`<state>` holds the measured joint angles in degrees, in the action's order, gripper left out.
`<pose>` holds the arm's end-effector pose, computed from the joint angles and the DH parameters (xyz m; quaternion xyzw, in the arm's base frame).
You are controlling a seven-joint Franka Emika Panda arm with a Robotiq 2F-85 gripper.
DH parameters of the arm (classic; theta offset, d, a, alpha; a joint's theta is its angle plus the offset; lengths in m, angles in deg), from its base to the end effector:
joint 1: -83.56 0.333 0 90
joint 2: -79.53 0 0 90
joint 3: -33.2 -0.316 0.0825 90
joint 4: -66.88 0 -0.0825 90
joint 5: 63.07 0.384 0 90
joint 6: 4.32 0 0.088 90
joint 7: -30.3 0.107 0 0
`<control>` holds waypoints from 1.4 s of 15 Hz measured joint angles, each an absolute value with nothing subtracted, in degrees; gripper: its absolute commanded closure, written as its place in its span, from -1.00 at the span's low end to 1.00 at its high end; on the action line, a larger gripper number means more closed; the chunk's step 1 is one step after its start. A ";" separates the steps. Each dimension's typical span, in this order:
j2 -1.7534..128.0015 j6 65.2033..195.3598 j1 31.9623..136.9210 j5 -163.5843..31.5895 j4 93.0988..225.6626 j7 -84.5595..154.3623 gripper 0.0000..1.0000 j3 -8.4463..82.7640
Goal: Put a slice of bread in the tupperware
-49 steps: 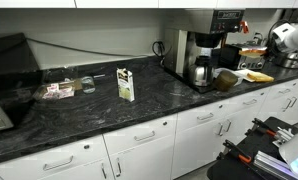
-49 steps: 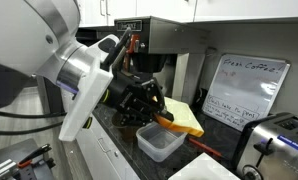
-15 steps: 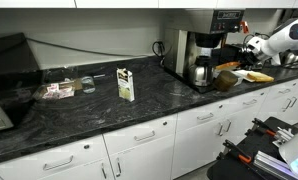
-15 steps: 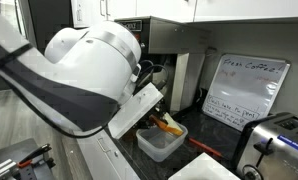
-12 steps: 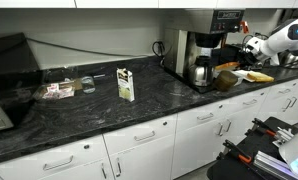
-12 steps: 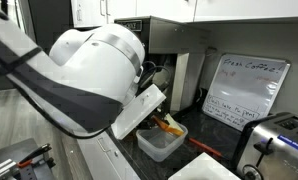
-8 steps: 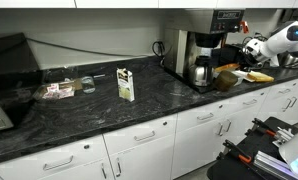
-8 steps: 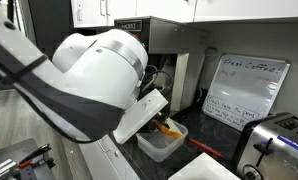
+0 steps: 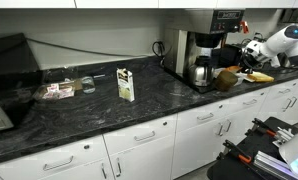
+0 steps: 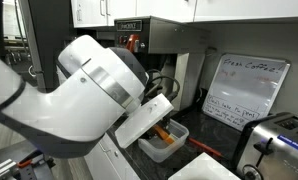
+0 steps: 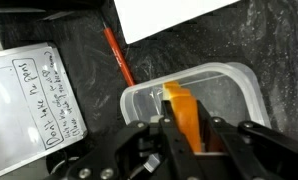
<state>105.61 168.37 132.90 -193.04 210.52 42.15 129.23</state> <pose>0.3393 -0.2369 0.2788 0.8090 0.4679 0.2046 0.2912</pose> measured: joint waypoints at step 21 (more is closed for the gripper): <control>116.22 155.07 133.30 -185.02 209.31 30.33 -1.00 127.59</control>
